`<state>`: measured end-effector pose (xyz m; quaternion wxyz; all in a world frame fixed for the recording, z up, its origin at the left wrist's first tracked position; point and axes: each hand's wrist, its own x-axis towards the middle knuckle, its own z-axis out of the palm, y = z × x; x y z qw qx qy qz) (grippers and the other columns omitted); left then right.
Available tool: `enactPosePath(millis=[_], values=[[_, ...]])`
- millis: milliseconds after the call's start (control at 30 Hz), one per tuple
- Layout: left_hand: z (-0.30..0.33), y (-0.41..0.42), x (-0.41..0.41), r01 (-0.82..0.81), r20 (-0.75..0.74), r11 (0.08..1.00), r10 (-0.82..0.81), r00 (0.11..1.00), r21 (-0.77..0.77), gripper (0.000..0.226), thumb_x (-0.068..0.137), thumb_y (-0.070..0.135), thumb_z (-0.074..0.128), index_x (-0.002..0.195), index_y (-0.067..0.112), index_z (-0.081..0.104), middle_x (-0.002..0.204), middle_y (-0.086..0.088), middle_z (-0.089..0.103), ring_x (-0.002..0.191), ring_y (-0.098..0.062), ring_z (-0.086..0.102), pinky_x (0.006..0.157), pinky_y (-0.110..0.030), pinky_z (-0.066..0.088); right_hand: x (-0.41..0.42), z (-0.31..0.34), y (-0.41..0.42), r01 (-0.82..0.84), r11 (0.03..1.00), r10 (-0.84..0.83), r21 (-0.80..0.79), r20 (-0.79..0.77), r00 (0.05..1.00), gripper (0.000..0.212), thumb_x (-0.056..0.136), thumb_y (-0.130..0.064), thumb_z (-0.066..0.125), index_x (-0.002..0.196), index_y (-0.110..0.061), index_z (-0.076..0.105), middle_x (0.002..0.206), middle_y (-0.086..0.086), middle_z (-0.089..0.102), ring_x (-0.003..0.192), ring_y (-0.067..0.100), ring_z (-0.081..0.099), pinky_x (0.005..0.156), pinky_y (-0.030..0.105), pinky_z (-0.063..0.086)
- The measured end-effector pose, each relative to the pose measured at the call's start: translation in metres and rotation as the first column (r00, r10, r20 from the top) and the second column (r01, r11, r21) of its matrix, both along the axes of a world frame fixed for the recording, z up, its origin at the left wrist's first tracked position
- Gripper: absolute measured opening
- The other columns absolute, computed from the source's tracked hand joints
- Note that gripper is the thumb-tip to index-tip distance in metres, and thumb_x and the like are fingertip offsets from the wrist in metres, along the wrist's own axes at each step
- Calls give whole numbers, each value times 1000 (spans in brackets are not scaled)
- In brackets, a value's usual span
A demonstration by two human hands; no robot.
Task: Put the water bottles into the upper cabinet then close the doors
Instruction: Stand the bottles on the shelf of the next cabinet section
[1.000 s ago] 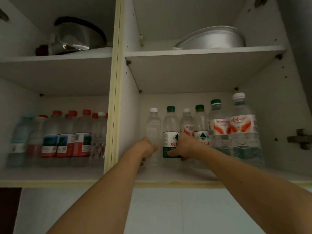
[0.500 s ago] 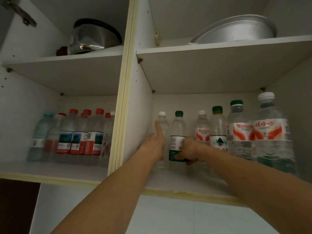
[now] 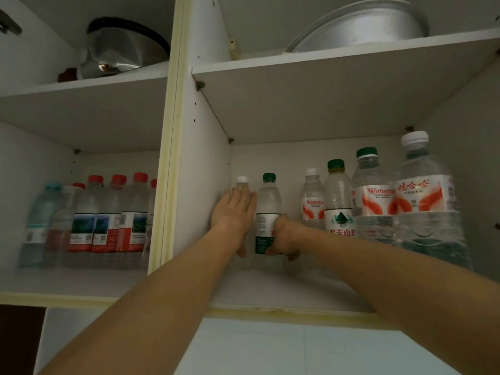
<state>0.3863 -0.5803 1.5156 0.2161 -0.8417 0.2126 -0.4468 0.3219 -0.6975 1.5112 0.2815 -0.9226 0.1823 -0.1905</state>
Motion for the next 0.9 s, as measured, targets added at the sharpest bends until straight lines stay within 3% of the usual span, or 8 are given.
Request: enactPosePath(millis=[100,233,333,500,633,767,833,900], values=[[2,-2,9,-40,-2,998,40,999,46,152,63,72,80,154,-2,-18,165,-26,-7,153,-40,1,123,-48,12,10,-1,2,22,999,-22,31,-13,1000,84,89,-19,75,150,-14,17,138,20,48,116,35,60,96,42,55],[8,-7,15,-109,20,992,108,994,64,154,63,74,78,153,-4,-19,164,-27,-11,153,-41,-6,125,-52,2,19,0,1,13,999,-11,-47,27,1000,73,88,-16,75,145,-3,32,131,23,56,111,37,64,83,39,57],[8,-7,16,-199,58,978,196,979,59,154,63,81,71,152,-6,-20,163,-29,-12,152,-44,-8,122,-56,-3,19,3,2,16,1000,-17,10,15,1000,86,86,-18,78,149,-13,19,138,20,48,114,34,60,79,35,55],[6,-7,21,-306,121,947,294,948,95,148,68,91,54,152,-3,-22,165,-23,-15,152,-42,-14,117,-62,-13,20,-2,-1,-16,1000,16,16,54,998,86,86,-17,77,149,-11,19,140,17,48,121,34,56,82,34,53],[1,-7,22,-393,167,913,372,913,115,138,73,94,40,151,-1,-25,166,-19,-16,151,-42,-17,114,-64,-19,17,-7,-2,-49,998,51,-28,85,995,79,88,-15,75,149,-5,25,139,16,51,124,33,56,99,38,49],[-4,-5,17,-415,193,905,392,900,94,138,77,90,46,151,-3,-24,166,-21,-14,151,-44,-16,112,-66,-19,10,-10,0,-7,984,23,-177,91,996,71,89,-16,74,144,2,33,132,22,57,112,36,65,87,40,58],[-6,-4,12,-382,182,921,363,914,80,136,79,83,54,152,-4,-21,166,-22,-10,152,-44,-12,112,-67,-18,10,-10,3,-30,991,38,-127,59,998,64,94,-19,68,145,-3,31,138,17,52,121,34,58,100,42,51],[-6,-3,7,-303,161,951,290,943,60,131,82,78,56,154,-3,-16,166,-22,-4,153,-42,-8,114,-65,-15,10,-7,7,-51,998,50,39,23,998,65,99,-23,61,150,-9,23,145,12,46,131,32,48,114,45,37]])
